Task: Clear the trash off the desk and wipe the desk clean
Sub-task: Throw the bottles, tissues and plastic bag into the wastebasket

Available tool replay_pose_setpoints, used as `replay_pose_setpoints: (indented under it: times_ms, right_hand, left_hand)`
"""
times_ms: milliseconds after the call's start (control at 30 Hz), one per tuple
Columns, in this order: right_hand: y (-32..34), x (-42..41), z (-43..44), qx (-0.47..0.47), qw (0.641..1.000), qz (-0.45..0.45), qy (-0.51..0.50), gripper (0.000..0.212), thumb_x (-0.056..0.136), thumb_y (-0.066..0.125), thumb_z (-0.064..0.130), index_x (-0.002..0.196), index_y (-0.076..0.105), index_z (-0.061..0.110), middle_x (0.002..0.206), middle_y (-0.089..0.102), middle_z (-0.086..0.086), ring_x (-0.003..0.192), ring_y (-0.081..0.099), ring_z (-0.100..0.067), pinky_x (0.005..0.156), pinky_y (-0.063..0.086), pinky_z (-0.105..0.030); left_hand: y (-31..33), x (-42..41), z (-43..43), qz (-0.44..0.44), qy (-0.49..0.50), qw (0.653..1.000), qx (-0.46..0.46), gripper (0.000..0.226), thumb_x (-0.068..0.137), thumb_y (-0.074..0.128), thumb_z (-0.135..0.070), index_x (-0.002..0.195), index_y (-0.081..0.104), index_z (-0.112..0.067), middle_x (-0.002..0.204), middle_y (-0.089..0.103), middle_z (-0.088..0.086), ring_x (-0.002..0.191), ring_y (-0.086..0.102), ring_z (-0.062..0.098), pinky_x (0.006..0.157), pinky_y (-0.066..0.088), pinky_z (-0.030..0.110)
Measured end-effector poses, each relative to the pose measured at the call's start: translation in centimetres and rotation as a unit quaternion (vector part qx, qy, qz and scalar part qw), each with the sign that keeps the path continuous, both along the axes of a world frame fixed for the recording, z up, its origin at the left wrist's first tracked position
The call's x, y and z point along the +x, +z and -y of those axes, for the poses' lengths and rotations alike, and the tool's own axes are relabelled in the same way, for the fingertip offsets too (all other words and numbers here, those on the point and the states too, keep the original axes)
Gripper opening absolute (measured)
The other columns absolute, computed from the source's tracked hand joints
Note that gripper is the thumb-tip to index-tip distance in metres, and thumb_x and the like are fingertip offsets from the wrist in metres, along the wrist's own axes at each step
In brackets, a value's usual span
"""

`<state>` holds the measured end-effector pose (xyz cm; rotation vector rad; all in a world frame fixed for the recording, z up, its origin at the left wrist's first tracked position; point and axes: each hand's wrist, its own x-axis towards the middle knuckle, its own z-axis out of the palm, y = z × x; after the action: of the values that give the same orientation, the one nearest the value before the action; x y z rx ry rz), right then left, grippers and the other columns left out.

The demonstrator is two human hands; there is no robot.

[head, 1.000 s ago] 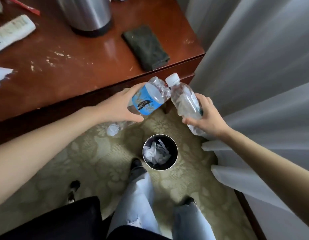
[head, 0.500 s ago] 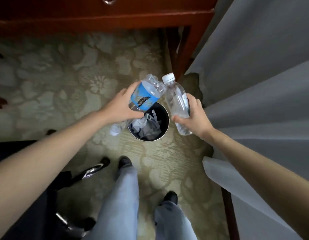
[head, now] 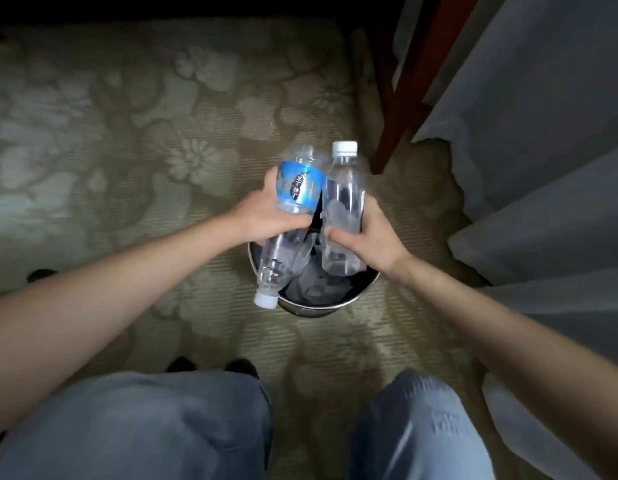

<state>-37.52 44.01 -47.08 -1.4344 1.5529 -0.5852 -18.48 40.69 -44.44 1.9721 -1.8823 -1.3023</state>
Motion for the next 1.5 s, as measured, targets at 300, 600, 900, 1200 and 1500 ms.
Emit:
replay_pose_setpoints:
  times_ms: [300, 600, 900, 1200, 1500]
  right_hand:
    - [-3.8, 0.0, -0.2, 0.098, 0.960, -0.233, 0.121, 0.018, 0.086, 0.056, 0.022, 0.090, 0.064, 0.007, 0.089, 0.060, -0.010, 0.099, 0.059, -0.027, 0.066, 0.033, -0.019]
    - [3.4, -1.2, -0.8, -0.075, 0.942, -0.290, 0.152, 0.030, 0.081, 0.053, 0.015, 0.110, 0.061, 0.017, 0.109, 0.063, -0.009, 0.103, 0.058, -0.029, 0.086, 0.049, -0.036]
    - [18.9, 2.9, -0.6, -0.189, 0.885, -0.354, 0.236, 0.048, 0.086, 0.056, 0.023, 0.133, 0.047, 0.013, 0.118, 0.057, -0.010, 0.110, 0.050, -0.033, 0.084, 0.046, -0.041]
    - [36.7, 11.6, 3.5, -0.178, 0.831, -0.412, 0.329, 0.060, 0.063, 0.078, 0.022, 0.119, 0.059, 0.010, 0.093, 0.064, -0.008, 0.079, 0.063, -0.029, 0.058, 0.052, -0.035]
    - [46.4, 20.8, 11.2, -0.229, 0.807, -0.449, 0.308, 0.068, 0.045, 0.085, 0.029, 0.109, 0.066, 0.015, 0.083, 0.063, -0.003, 0.070, 0.062, -0.023, 0.048, 0.049, -0.029]
  left_hand:
    - [-3.4, -2.2, -1.3, 0.139, -0.045, 0.983, 0.108, 0.081, 0.077, 0.045, -0.069, 0.128, 0.028, -0.008, 0.107, 0.055, 0.009, 0.085, 0.061, 0.025, 0.059, 0.057, 0.036]
    - [3.1, -0.6, -1.6, 0.260, -0.209, 0.933, -0.132, 0.045, 0.091, 0.045, -0.037, 0.133, 0.043, -0.021, 0.126, 0.057, 0.000, 0.114, 0.053, 0.023, 0.077, 0.042, 0.031]
    - [18.6, 3.5, -2.0, 0.280, -0.281, 0.903, -0.166, 0.055, 0.093, 0.041, -0.037, 0.143, 0.027, -0.019, 0.133, 0.044, 0.003, 0.121, 0.040, 0.022, 0.075, 0.046, 0.038]
    - [35.0, 12.3, 1.1, 0.246, -0.256, 0.925, -0.135, 0.061, 0.093, 0.040, -0.036, 0.147, 0.018, -0.021, 0.145, 0.032, 0.000, 0.129, 0.033, 0.020, 0.091, 0.046, 0.039]
    - [45.0, 22.4, 7.0, 0.279, -0.207, 0.929, -0.129, 0.059, 0.094, 0.038, -0.034, 0.148, 0.018, -0.019, 0.150, 0.026, 0.003, 0.133, 0.029, 0.022, 0.096, 0.042, 0.040]
